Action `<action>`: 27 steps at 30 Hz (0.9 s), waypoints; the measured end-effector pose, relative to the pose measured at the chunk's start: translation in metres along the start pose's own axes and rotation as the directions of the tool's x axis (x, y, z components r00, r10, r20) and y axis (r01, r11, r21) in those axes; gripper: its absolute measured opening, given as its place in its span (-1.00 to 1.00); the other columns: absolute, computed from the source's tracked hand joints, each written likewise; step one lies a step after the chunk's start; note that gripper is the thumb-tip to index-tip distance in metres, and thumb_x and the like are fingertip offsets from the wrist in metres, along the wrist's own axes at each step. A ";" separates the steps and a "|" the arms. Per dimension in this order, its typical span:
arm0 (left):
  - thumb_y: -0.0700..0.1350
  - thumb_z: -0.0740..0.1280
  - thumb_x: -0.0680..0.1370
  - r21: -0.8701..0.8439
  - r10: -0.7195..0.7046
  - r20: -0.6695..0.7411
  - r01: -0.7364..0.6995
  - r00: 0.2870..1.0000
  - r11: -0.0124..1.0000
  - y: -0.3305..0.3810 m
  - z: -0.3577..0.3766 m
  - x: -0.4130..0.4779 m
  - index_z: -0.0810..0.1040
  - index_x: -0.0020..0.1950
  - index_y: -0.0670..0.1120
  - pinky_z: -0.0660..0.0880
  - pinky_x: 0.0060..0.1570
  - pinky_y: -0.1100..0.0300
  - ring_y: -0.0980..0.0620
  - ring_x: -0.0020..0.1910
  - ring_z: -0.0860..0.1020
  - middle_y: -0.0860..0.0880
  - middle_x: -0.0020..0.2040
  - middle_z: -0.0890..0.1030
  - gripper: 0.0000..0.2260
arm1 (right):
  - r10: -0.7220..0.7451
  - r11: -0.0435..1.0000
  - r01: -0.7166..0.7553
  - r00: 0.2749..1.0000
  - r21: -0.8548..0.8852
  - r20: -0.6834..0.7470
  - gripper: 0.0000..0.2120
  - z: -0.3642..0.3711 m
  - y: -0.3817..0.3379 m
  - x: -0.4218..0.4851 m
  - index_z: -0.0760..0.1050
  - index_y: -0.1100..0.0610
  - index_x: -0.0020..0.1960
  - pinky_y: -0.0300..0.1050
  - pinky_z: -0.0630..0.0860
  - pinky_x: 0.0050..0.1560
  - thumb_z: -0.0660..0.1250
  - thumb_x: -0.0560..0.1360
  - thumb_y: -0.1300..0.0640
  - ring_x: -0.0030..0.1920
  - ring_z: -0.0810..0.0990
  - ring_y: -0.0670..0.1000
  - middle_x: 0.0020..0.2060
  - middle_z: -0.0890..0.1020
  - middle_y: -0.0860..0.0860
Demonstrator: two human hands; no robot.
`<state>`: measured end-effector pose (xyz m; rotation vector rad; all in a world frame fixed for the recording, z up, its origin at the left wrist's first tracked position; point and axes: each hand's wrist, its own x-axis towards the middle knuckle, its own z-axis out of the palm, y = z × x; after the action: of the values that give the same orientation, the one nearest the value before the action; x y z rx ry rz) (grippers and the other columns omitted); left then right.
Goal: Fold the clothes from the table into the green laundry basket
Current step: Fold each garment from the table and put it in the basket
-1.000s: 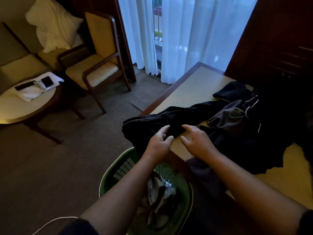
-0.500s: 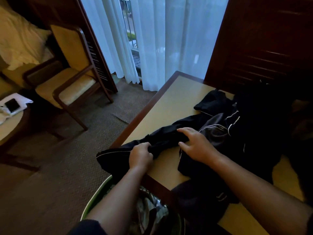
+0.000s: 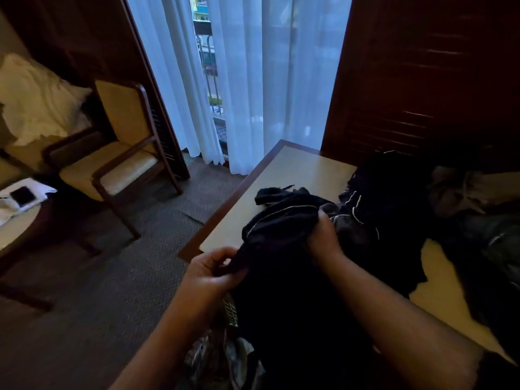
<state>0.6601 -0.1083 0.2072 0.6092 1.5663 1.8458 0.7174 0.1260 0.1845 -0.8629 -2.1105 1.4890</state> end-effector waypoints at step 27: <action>-0.06 0.41 0.55 -0.381 -0.448 -0.520 0.272 0.727 0.883 -0.087 0.005 0.004 0.62 0.22 -0.17 0.62 0.02 -0.06 -0.21 -0.01 0.69 -0.26 0.15 0.68 -0.70 | 0.154 0.550 0.191 0.934 -0.813 0.323 -0.17 -0.067 0.109 -0.017 -0.01 -0.03 0.66 0.20 0.22 0.52 0.34 0.55 -0.17 0.57 0.24 0.09 0.58 0.28 0.00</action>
<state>0.6756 -0.0937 0.1225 -0.4518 1.5927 1.9839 0.7999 0.1859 0.1052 -0.8740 -3.1838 0.5211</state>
